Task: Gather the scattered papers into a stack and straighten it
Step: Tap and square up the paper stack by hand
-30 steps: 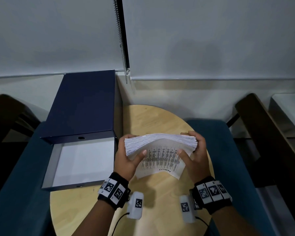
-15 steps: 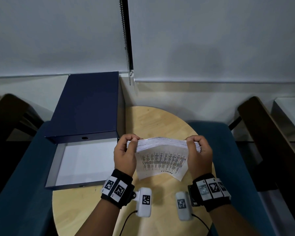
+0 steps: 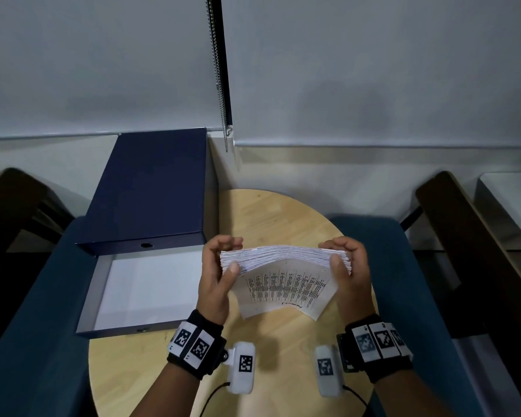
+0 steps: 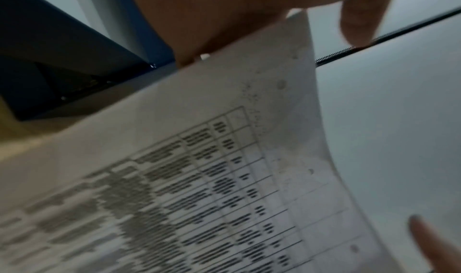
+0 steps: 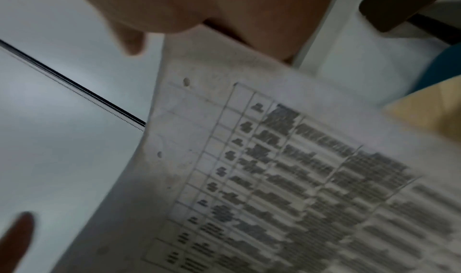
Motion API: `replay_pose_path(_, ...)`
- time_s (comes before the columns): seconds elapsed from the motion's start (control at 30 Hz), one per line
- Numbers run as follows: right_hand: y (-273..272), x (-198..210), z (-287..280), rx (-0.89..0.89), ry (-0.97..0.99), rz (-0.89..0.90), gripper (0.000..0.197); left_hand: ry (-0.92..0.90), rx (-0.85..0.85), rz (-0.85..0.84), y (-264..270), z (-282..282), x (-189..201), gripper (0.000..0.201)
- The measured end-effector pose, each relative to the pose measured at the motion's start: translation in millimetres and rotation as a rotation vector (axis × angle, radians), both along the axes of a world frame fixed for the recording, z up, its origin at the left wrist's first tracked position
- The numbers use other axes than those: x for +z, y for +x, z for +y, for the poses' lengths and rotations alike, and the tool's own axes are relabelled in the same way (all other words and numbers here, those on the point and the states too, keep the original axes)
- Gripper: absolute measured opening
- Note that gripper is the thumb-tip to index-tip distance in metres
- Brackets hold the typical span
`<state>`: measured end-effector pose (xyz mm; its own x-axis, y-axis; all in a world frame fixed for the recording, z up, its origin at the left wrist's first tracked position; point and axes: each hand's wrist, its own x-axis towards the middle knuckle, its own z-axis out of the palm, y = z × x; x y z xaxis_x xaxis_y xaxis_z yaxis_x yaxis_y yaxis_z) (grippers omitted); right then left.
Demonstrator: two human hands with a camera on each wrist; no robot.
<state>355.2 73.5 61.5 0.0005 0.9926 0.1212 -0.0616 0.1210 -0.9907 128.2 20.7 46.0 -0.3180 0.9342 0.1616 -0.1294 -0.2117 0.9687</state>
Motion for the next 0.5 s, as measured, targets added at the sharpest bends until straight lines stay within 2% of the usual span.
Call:
replay_pose_path(0.07,12,-14,0,0.129,-0.031,-0.066,0.060,-0.035,-0.103,0.032,-6,-4,-17,0.074)
replay_pose_path(0.13,17,-29,-4,0.153,-0.126,-0.185,0.066,-0.114,-0.105,0.080,-8,-4,-31,0.076)
replay_pose_path(0.17,17,-37,-5,0.127,-0.174,-0.230,0.065,-0.156,-0.075,0.140,-8,-3,-38,0.074)
replay_pose_path(0.23,10,-43,-6,0.063,-0.183,-0.325,0.050,-0.223,-0.005,0.298,-4,4,-45,0.066)
replay_pose_path(0.3,-1,-41,-7,0.014,-0.139,-0.386,0.039,-0.236,0.061,0.402,3,12,-41,0.048)
replay_pose_path(0.43,-13,-33,-6,-0.048,-0.058,-0.331,0.036,-0.144,0.154,0.436,15,20,-27,0.033)
replay_pose_path(0.5,-12,-37,-7,-0.077,-0.040,-0.330,0.038,-0.122,0.176,0.406,15,16,-29,0.035)
